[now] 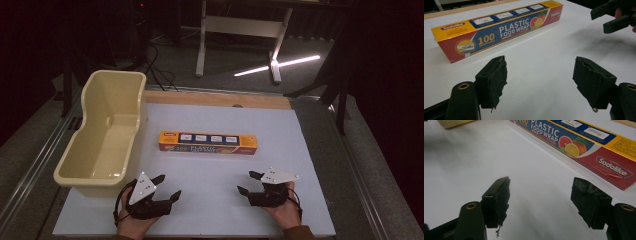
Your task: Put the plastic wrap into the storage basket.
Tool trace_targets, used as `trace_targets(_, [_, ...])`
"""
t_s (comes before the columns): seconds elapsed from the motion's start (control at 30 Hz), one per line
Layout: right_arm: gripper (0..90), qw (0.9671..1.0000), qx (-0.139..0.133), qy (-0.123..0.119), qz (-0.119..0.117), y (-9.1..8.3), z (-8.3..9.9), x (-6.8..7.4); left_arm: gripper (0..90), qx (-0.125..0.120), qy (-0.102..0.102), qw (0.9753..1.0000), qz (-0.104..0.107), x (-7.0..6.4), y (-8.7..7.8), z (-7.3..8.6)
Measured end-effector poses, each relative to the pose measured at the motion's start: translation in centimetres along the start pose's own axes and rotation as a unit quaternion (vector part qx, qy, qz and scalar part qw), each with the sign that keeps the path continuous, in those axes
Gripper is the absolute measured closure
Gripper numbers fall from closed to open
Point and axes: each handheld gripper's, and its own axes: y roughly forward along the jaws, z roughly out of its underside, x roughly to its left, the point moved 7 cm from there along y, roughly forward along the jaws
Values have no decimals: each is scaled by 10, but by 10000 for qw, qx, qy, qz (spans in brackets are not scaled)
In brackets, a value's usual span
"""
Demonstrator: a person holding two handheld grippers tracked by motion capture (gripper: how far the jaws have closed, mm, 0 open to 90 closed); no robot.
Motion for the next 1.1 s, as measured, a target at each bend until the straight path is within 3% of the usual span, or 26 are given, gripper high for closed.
trace_targets(0.33, [199, 10000, -3, 70, 12, 1, -2, 2, 252, -19, -13, 10000, -88, 3, -2, -1])
trace_targets(0.6, [205, 9999, -53, 63, -73, 0, -11, 1, 264, -70, 37, 9999, -135, 1, -6, -2])
trace_targets(0.83, [223, 9999, -108, -17, 25, -1, -29, -2, 265, 19, 38, 9999, -105, 0, -8, 1])
trace_targets(1.1, [228, 9994, -199, -284, -52, 13, -69, 1, 265, -33, -22, 9999, -122, 3, -10, 0])
